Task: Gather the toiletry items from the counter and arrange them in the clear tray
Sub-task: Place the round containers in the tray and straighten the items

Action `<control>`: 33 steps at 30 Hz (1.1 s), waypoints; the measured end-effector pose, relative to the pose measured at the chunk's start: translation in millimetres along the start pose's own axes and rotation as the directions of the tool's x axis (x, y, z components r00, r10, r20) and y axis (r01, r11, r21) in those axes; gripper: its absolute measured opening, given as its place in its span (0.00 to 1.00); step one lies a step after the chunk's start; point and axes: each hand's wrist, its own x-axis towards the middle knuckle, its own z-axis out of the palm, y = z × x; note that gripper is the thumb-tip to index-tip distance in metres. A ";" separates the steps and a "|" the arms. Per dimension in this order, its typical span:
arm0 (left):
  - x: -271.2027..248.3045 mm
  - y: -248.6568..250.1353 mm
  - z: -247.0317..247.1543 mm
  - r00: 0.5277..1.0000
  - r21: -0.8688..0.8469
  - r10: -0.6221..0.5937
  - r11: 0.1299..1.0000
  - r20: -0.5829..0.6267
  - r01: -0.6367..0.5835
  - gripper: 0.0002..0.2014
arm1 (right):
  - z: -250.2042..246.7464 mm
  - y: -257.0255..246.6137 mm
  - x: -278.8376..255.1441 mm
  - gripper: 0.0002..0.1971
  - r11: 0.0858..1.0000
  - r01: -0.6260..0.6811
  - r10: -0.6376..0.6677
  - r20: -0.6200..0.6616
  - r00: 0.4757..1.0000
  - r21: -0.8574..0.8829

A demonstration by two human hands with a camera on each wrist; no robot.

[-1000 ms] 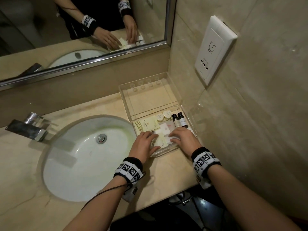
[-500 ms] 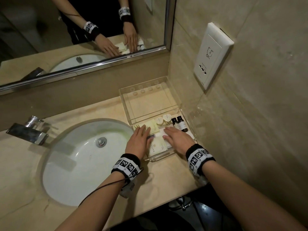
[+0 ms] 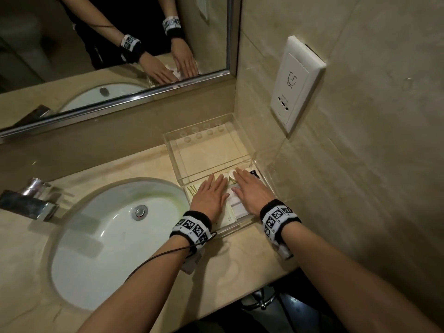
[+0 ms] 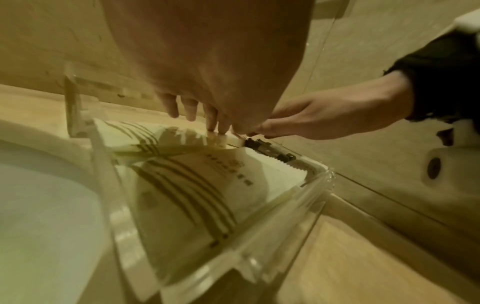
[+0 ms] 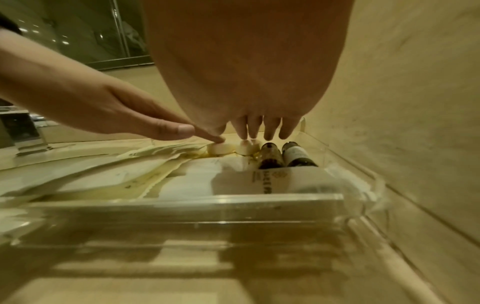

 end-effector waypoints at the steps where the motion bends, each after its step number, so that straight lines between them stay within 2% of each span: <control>1: -0.4 0.6 -0.4 1.000 -0.017 0.010 1.000 -0.026 -0.010 0.27 | -0.9 0.6 -3.9 0.29 0.999 -0.021 0.023 -0.049 0.999 0.032; 4: -2.8 15.7 -0.8 0.989 -0.058 0.101 0.992 -0.108 -0.108 0.26 | 2.1 -3.5 -25.5 0.27 0.983 -0.168 0.179 -0.189 0.966 0.076; 7: -4.0 38.6 4.3 0.979 -0.100 0.170 0.978 -0.111 -0.181 0.25 | 15.3 -4.7 -49.2 0.30 0.969 -0.245 0.241 -0.209 0.948 0.004; 13: 1.1 56.2 15.7 0.990 -0.061 0.143 0.988 0.009 -0.142 0.25 | 23.4 2.5 -60.6 0.28 0.968 -0.253 0.249 -0.197 0.948 0.007; 17: 1.2 57.9 15.5 0.992 -0.064 0.129 0.990 0.015 -0.128 0.26 | 21.0 2.3 -62.1 0.35 0.968 -0.251 0.245 -0.164 0.956 -0.018; 21: -1.4 54.5 13.2 0.991 -0.062 0.125 0.991 0.043 -0.122 0.26 | 19.3 2.0 -60.2 0.36 0.970 -0.241 0.235 -0.165 0.958 -0.016; 25: 0.7 52.9 12.7 0.991 -0.065 0.131 0.989 0.028 -0.129 0.25 | 19.8 2.4 -59.5 0.30 0.966 -0.259 0.259 -0.180 0.949 0.022; 29: -0.7 50.4 12.2 0.990 -0.088 0.140 0.986 0.001 -0.139 0.25 | 16.8 0.5 -58.4 0.28 0.964 -0.256 0.265 -0.158 0.951 0.073; 33: -10.8 44.3 1.5 0.985 -0.151 0.123 0.978 -0.121 -0.141 0.25 | 15.6 2.0 -62.5 0.28 0.958 -0.236 0.260 -0.147 0.954 0.163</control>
